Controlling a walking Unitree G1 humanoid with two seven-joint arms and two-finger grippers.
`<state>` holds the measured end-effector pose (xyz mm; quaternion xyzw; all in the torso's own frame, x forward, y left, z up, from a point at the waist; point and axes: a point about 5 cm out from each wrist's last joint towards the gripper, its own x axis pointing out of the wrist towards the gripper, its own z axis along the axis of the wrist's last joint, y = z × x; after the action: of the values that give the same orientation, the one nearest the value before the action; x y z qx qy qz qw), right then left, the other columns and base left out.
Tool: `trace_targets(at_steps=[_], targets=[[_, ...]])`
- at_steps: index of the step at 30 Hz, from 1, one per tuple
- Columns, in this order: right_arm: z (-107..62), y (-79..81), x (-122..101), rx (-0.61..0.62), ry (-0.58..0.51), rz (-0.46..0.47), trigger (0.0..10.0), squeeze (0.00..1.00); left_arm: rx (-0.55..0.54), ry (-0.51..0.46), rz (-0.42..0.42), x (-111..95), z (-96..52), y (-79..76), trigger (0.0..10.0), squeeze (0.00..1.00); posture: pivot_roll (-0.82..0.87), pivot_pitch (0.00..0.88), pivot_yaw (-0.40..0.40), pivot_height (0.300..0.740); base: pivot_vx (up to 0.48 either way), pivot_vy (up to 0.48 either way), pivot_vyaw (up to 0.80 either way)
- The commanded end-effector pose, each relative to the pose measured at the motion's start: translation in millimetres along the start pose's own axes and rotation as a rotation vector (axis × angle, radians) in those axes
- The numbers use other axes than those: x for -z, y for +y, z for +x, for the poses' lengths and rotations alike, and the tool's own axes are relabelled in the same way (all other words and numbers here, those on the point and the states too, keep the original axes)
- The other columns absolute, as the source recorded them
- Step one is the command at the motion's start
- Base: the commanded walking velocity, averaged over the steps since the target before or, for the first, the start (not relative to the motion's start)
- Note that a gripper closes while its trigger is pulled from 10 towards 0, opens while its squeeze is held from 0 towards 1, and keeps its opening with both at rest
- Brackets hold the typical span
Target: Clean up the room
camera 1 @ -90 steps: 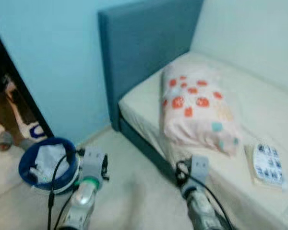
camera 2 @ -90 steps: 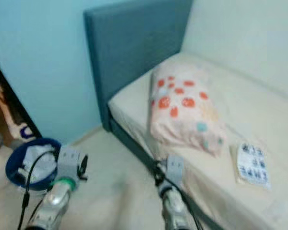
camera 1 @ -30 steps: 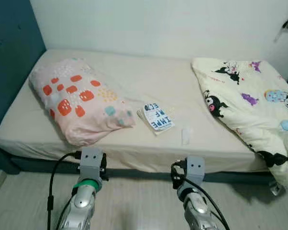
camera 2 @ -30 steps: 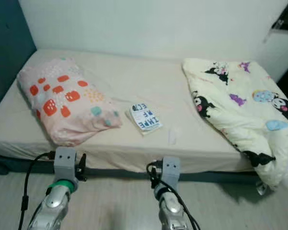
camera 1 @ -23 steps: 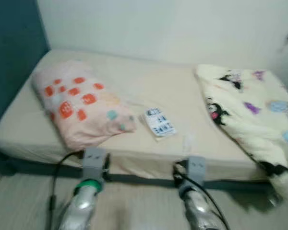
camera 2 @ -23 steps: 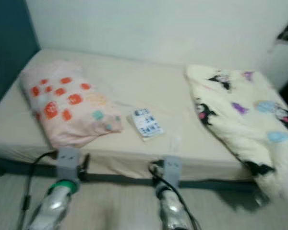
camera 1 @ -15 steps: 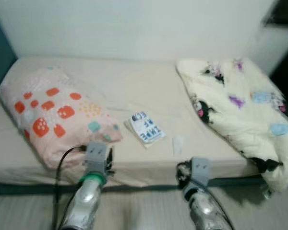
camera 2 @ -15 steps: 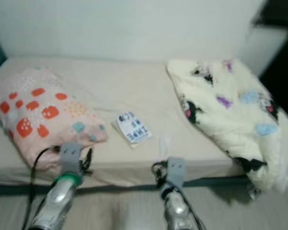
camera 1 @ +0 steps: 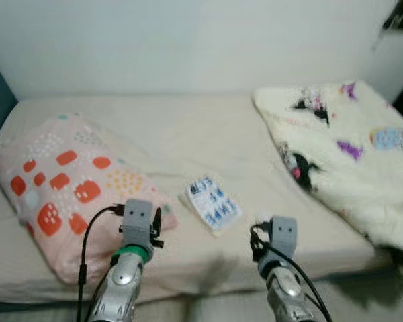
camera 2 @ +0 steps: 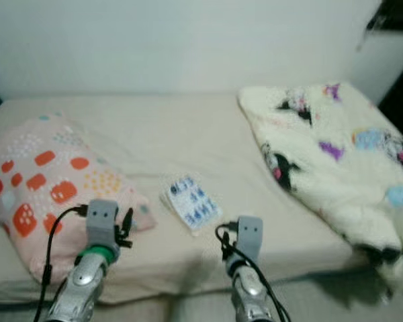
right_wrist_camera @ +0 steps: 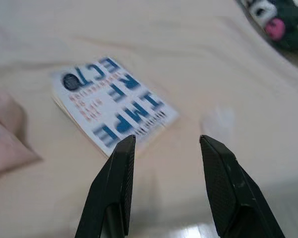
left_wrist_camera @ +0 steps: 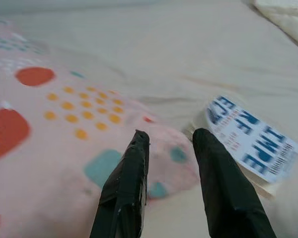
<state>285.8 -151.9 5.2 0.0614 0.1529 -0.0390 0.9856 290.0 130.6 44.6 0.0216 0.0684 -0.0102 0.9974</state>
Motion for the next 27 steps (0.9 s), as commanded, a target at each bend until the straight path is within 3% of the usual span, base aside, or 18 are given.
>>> trace_targets(at_steps=[1, 9, 27], targets=[[-3.8, 0.9, 9.2, 0.005, 0.035, 0.01, 10.0, 0.0, -0.013, 0.028, 0.004, 7.8, -3.7, 3.9, 10.0, 0.0, 0.02, 0.029, 0.027, 0.74, 0.0, 0.0, 0.0], [-2.9, 2.1, 7.9, 0.0, 0.033, 0.012, 10.0, 0.0, -0.002, 0.043, 0.046, 8.3, -2.5, 2.2, 10.0, 0.0, 0.02, 0.033, 0.02, 0.74, 0.0, 0.0, 0.0], [-2.4, -1.3, 6.6, -0.007, 0.033, -0.011, 10.0, 0.0, -0.017, 0.056, 0.027, 11.9, -4.8, -1.0, 10.0, 0.0, 0.0, 0.018, 0.005, 0.74, 0.0, -0.405, 0.0]])
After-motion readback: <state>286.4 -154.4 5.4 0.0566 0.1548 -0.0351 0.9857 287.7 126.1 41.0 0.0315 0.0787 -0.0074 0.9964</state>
